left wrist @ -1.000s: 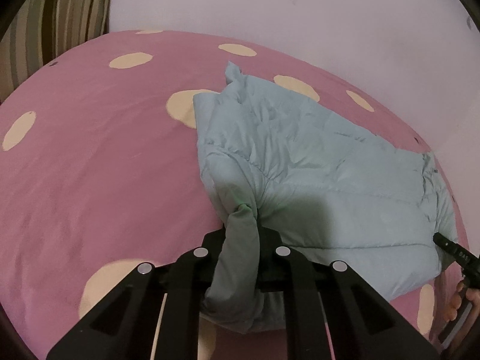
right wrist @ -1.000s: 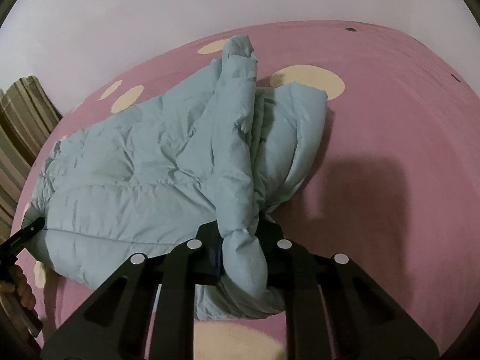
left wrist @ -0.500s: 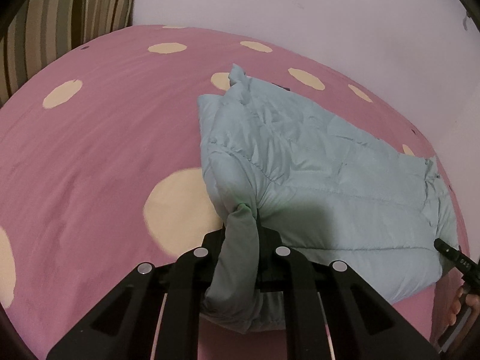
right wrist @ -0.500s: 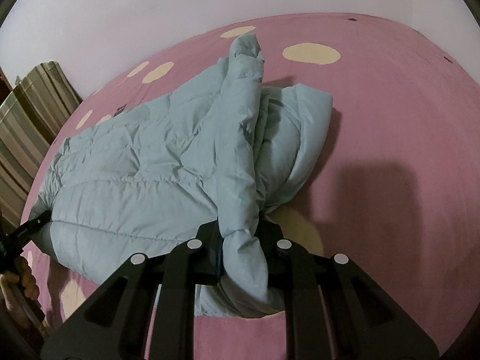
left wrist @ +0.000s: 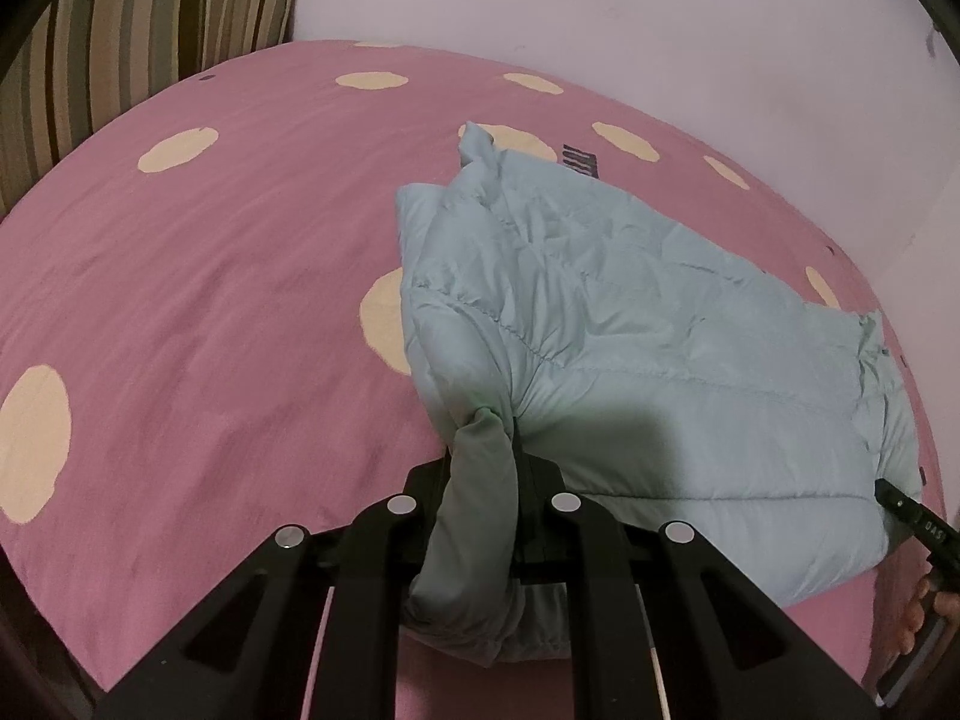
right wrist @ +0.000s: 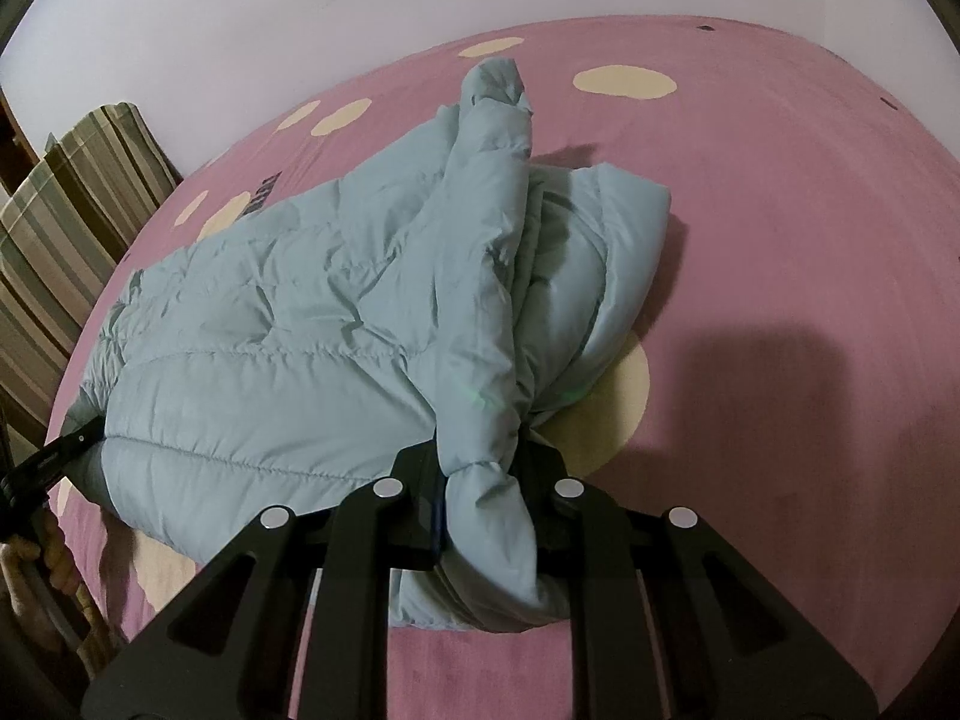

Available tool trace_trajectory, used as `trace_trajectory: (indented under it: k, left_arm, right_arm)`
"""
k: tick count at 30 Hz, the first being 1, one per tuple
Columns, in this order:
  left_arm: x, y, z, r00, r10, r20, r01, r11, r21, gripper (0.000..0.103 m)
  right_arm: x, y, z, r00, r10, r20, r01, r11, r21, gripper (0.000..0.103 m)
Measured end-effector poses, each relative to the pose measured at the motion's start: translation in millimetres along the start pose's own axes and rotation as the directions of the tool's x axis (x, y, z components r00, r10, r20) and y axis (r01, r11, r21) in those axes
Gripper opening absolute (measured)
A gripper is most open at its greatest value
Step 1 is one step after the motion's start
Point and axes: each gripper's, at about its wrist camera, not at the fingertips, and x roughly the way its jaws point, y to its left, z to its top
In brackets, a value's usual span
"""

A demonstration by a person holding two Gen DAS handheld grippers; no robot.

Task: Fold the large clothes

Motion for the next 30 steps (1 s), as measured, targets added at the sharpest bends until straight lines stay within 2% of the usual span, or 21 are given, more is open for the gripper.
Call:
trace_trajectory:
  k: [21,30]
  left_arm:
    - [3.5,-1.2,-8.1,1.000,0.025,0.002,-0.025,1.000,0.013,0.012]
    - [6.3,-3.7,-8.0,0.999,0.036,-0.005,-0.036,0.999,0.023,0.013]
  right_arm:
    - [3.6,3.7,-8.1,1.000,-0.015,0.000,0.015,1.000,-0.020,0.017]
    - [5.7,3.0,-7.3,1.000,-0.026,-0.001,0.026,1.000,-0.017,0.025]
